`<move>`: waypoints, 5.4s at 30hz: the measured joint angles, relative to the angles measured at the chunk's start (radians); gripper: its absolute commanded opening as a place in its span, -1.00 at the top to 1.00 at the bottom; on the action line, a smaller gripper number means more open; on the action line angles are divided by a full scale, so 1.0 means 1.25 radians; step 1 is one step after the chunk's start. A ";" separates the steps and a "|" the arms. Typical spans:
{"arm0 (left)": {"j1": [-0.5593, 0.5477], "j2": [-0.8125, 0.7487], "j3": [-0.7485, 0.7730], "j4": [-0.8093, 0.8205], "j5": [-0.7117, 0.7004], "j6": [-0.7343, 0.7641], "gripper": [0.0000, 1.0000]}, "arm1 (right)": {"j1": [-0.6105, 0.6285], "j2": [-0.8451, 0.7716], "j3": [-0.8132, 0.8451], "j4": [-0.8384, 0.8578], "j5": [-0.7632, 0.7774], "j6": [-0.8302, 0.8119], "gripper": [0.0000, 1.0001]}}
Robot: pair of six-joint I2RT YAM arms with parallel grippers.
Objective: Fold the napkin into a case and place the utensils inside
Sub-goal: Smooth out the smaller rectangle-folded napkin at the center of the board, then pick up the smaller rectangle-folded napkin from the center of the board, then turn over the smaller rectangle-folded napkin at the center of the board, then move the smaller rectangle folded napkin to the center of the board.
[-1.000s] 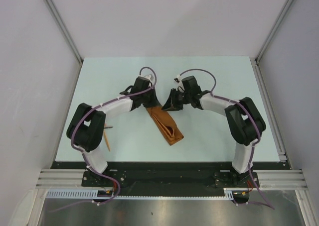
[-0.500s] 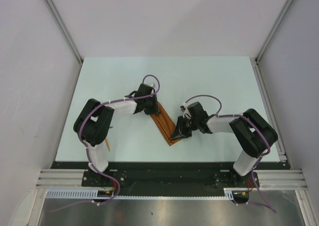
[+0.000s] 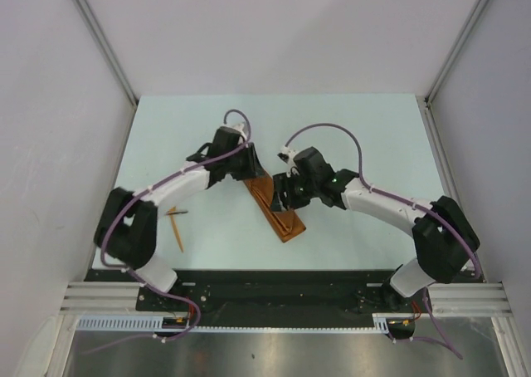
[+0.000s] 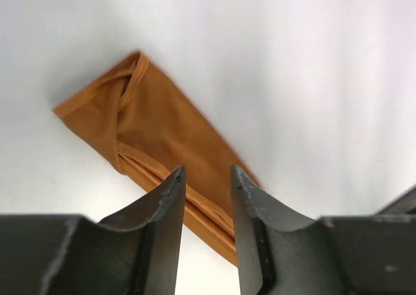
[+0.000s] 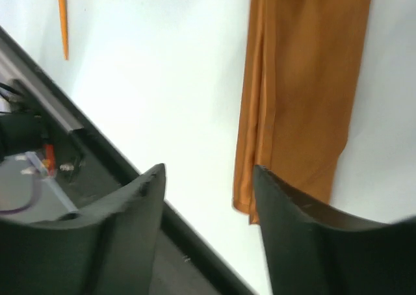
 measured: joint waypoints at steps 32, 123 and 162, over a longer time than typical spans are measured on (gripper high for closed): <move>0.214 -0.614 -0.210 -0.254 -0.183 -0.080 0.14 | 0.255 0.456 0.452 -0.303 0.561 -0.146 0.26; 0.096 -0.395 -0.204 -0.024 0.093 -0.035 0.29 | -0.174 0.067 -0.116 -0.038 0.201 0.158 0.75; 0.207 -0.495 -0.222 -0.143 -0.009 -0.055 0.26 | -0.080 0.027 0.016 -0.144 0.406 -0.003 0.26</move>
